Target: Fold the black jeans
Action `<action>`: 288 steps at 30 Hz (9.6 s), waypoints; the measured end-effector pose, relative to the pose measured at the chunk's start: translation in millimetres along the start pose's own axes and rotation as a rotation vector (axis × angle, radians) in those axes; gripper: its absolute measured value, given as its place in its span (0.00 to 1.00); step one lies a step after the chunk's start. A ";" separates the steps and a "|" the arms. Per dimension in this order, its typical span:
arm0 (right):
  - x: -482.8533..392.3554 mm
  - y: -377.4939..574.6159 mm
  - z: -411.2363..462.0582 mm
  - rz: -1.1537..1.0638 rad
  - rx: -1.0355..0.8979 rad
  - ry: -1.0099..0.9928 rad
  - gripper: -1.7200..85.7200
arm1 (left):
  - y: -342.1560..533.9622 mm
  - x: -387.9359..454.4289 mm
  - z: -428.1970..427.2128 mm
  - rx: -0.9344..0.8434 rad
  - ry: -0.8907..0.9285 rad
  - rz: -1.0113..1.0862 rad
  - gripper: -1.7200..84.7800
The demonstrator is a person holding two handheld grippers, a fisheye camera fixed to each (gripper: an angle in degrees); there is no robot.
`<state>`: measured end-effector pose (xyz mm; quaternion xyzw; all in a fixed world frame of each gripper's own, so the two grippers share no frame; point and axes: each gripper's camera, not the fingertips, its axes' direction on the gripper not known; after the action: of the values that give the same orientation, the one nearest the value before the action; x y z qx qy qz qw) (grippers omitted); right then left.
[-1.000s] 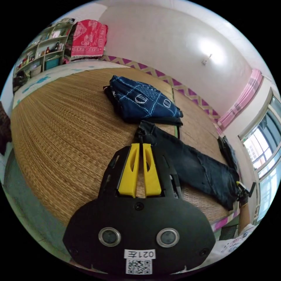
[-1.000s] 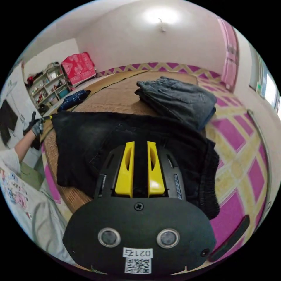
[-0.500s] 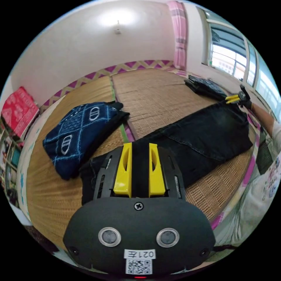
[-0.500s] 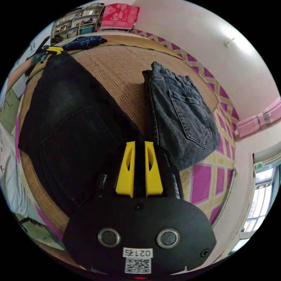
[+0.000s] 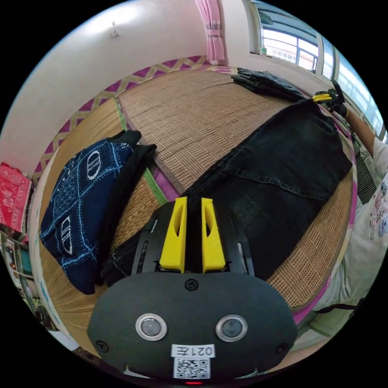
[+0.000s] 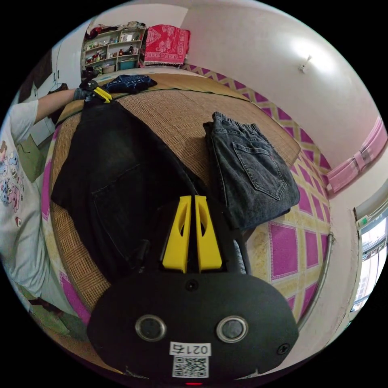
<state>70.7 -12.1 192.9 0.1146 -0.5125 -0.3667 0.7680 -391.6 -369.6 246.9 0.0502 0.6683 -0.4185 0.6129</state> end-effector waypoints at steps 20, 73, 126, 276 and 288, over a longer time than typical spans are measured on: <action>-93.5 140.0 -203.7 -0.028 0.250 -0.158 0.01 | 139.9 65.5 -253.5 0.430 0.124 0.076 0.01; 13.4 236.4 -117.7 0.864 -0.101 -0.060 0.01 | 309.9 -4.2 -362.9 0.285 -0.051 -0.733 0.01; -0.8 355.4 -161.6 1.258 0.572 -0.823 0.03 | 284.3 -52.1 -352.5 0.534 0.308 -1.077 0.01; 96.2 337.9 -13.3 1.532 0.515 -0.486 0.20 | 28.7 452.5 155.5 0.356 0.477 -0.175 0.01; 123.1 289.9 28.7 1.349 0.486 -0.736 0.10 | 77.4 406.6 145.6 0.372 0.518 -0.306 0.01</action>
<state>200.3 114.2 452.3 -0.1839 -0.7569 0.2833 0.5595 -332.6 -591.5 -127.1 0.1647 0.7138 -0.5934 0.3336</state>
